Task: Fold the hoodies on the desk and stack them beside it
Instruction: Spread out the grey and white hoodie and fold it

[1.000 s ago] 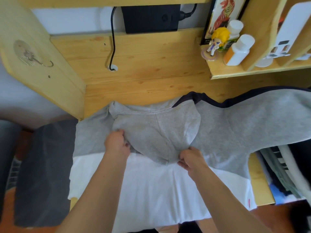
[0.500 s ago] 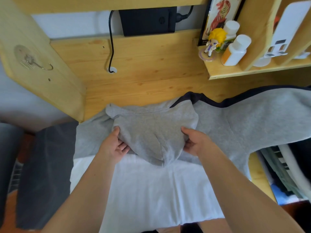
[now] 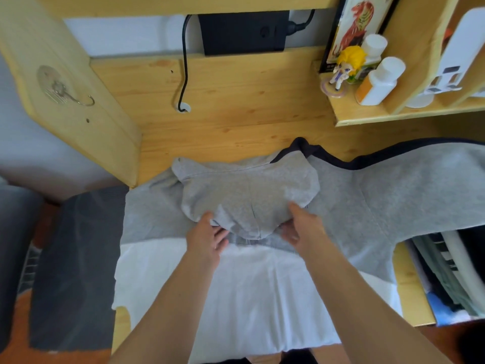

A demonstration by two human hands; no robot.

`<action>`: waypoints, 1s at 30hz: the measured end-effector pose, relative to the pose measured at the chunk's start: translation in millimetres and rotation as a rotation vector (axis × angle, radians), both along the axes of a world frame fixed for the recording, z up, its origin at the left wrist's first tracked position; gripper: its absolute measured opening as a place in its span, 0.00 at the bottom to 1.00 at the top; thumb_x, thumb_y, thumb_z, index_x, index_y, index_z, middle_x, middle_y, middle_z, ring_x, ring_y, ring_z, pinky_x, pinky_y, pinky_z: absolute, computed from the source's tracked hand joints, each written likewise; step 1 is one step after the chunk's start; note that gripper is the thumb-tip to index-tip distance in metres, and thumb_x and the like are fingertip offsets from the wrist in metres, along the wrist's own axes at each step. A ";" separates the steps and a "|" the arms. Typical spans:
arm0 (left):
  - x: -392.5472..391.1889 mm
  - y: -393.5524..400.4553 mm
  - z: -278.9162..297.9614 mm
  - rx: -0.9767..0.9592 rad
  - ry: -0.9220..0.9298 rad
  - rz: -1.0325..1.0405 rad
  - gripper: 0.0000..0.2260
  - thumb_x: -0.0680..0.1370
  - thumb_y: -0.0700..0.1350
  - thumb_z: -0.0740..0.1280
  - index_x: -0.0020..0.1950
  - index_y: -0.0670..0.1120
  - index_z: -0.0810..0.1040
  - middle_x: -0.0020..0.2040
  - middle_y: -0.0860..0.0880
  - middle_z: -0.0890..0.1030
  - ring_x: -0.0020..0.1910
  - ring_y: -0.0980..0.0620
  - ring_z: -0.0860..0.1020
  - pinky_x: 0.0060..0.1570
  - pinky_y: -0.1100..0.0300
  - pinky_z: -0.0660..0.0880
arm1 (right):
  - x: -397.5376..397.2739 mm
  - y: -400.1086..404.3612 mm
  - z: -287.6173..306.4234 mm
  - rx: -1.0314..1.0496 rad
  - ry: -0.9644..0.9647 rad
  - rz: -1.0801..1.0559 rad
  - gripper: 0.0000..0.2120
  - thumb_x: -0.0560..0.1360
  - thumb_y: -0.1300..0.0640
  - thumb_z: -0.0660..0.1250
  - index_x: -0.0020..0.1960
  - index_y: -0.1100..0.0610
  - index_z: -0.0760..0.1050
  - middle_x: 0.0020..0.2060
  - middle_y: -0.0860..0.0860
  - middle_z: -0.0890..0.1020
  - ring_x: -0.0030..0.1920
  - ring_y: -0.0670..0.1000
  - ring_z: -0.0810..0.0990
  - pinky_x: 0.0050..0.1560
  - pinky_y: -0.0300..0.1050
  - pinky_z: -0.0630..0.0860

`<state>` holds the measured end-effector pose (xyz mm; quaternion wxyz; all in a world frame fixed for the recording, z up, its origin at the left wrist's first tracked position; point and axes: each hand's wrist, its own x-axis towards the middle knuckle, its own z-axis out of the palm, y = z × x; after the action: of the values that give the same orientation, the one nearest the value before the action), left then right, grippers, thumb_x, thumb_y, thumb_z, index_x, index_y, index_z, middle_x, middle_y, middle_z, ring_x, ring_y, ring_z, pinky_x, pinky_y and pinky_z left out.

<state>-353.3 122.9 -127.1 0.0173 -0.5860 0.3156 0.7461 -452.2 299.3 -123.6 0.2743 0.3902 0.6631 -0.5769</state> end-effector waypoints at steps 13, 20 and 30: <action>25.9 27.8 2.8 -0.856 -0.189 -0.156 0.14 0.74 0.32 0.69 0.57 0.40 0.71 0.58 0.38 0.74 0.52 0.40 0.74 0.50 0.58 0.67 | 41.8 8.3 -12.6 0.414 0.294 0.303 0.27 0.70 0.63 0.66 0.69 0.57 0.67 0.61 0.55 0.72 0.52 0.57 0.76 0.53 0.57 0.80; -2.8 50.5 -55.8 -1.657 0.016 -1.331 0.24 0.81 0.57 0.58 0.78 0.54 0.68 0.79 0.43 0.65 0.78 0.38 0.61 0.76 0.39 0.58 | 16.6 -1.7 -52.0 0.957 0.761 1.307 0.27 0.85 0.44 0.45 0.82 0.49 0.49 0.82 0.54 0.48 0.81 0.58 0.43 0.79 0.61 0.43; -17.8 45.3 -41.3 -1.371 -0.215 -1.713 0.28 0.82 0.64 0.50 0.81 0.66 0.43 0.84 0.50 0.41 0.82 0.40 0.41 0.78 0.37 0.43 | 25.1 94.1 57.9 0.535 0.822 0.537 0.16 0.79 0.61 0.65 0.67 0.53 0.75 0.64 0.48 0.73 0.65 0.48 0.73 0.66 0.39 0.68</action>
<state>-371.2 168.1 -168.4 0.2273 -0.1203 0.9613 0.0987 -427.1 393.4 -65.7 0.0219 0.0067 0.9149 -0.4031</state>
